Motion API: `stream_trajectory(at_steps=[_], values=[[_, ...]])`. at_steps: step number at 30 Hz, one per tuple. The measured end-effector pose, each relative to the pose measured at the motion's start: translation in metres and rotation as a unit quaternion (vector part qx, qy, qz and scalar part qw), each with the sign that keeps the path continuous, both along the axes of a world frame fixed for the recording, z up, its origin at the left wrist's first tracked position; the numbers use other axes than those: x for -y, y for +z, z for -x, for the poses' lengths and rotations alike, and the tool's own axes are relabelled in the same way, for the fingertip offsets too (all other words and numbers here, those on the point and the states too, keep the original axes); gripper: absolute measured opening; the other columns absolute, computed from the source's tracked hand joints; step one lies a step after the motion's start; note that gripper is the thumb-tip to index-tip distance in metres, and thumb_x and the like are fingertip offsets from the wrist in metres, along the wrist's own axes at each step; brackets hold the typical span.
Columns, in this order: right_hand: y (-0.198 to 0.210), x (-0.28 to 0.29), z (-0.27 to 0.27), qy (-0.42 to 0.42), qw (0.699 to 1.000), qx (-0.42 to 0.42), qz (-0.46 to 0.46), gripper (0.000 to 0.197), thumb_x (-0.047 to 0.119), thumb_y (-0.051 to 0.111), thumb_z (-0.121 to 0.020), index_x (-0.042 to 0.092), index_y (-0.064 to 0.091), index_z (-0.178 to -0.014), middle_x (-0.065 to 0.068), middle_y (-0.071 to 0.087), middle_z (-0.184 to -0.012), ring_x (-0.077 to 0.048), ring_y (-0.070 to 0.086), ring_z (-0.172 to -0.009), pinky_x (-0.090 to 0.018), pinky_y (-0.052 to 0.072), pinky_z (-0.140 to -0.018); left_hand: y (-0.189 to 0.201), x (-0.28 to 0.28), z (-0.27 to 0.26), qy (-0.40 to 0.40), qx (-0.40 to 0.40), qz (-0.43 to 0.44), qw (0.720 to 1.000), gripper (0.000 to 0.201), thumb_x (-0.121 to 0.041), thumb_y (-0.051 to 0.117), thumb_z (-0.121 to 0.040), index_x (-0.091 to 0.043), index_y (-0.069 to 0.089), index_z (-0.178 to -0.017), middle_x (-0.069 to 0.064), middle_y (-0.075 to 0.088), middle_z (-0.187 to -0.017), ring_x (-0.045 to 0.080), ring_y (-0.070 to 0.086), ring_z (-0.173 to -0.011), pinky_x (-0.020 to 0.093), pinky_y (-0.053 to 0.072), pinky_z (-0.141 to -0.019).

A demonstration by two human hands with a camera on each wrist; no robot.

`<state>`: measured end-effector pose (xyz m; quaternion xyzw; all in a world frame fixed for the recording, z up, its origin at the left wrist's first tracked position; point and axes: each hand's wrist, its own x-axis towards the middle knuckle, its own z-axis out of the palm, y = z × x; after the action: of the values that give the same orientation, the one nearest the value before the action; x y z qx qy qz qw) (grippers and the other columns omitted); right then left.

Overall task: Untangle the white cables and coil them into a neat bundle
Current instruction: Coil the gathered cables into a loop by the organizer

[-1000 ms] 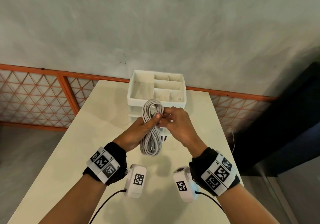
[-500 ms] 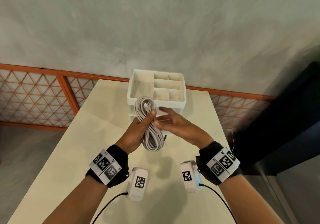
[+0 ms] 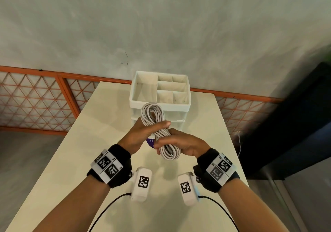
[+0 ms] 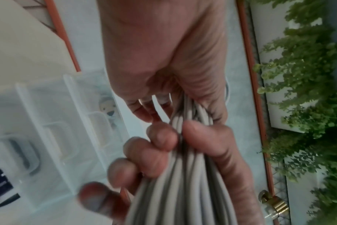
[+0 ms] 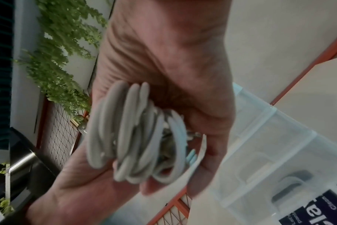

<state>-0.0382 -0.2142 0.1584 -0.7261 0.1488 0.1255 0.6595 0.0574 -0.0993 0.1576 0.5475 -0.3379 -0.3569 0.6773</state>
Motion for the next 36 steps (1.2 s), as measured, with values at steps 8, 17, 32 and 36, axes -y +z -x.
stream_trajectory(at_steps=[8, 17, 32, 36], values=[[-0.013, -0.017, 0.001, -0.085, 0.996, 0.024, -0.029, 0.017, 0.003, 0.06, -0.083, 0.008, 0.054, -0.068, -0.001, 0.052, -0.047, -0.015, 0.053, -0.042, -0.023, 0.048, -0.047, -0.01, 0.004, -0.004, 0.004, -0.101, -0.017, 0.995, 0.028, -0.018, 0.071, -0.075, -0.005, 0.067, -0.1, 0.006, 0.071, -0.092, 0.02, 0.068, -0.09, 0.028, 0.055, -0.073], [-0.021, -0.018, 0.002, -0.055, 0.998, -0.007, -0.025, 0.021, 0.005, 0.063, -0.082, 0.013, 0.051, -0.067, 0.002, 0.046, -0.043, -0.013, 0.042, -0.038, -0.021, 0.038, -0.043, -0.005, 0.003, -0.019, 0.001, -0.292, 0.116, 0.949, 0.023, -0.031, 0.082, -0.061, -0.019, 0.07, -0.078, 0.0, 0.072, -0.086, 0.011, 0.07, -0.084, 0.035, 0.059, -0.075], [-0.039, -0.016, 0.011, -0.026, 0.989, 0.032, 0.139, 0.018, 0.024, 0.067, -0.083, 0.011, 0.056, -0.076, -0.006, 0.062, -0.061, -0.017, 0.059, -0.05, -0.03, 0.051, -0.058, -0.018, 0.021, -0.007, 0.119, -0.39, 0.011, 0.913, 0.055, -0.045, 0.056, -0.09, -0.021, 0.034, -0.046, -0.006, 0.026, -0.042, 0.008, 0.03, -0.036, 0.019, 0.037, -0.04], [-0.037, -0.011, 0.015, -0.007, 0.988, 0.041, 0.146, 0.023, 0.026, 0.071, -0.079, 0.004, 0.064, -0.084, -0.012, 0.069, -0.075, -0.011, 0.063, -0.068, -0.031, 0.051, -0.073, -0.02, 0.019, -0.005, 0.086, -0.404, 0.005, 0.911, 0.052, -0.042, 0.06, -0.088, -0.02, 0.037, -0.047, -0.005, 0.031, -0.043, 0.009, 0.039, -0.04, 0.025, 0.044, -0.053]])
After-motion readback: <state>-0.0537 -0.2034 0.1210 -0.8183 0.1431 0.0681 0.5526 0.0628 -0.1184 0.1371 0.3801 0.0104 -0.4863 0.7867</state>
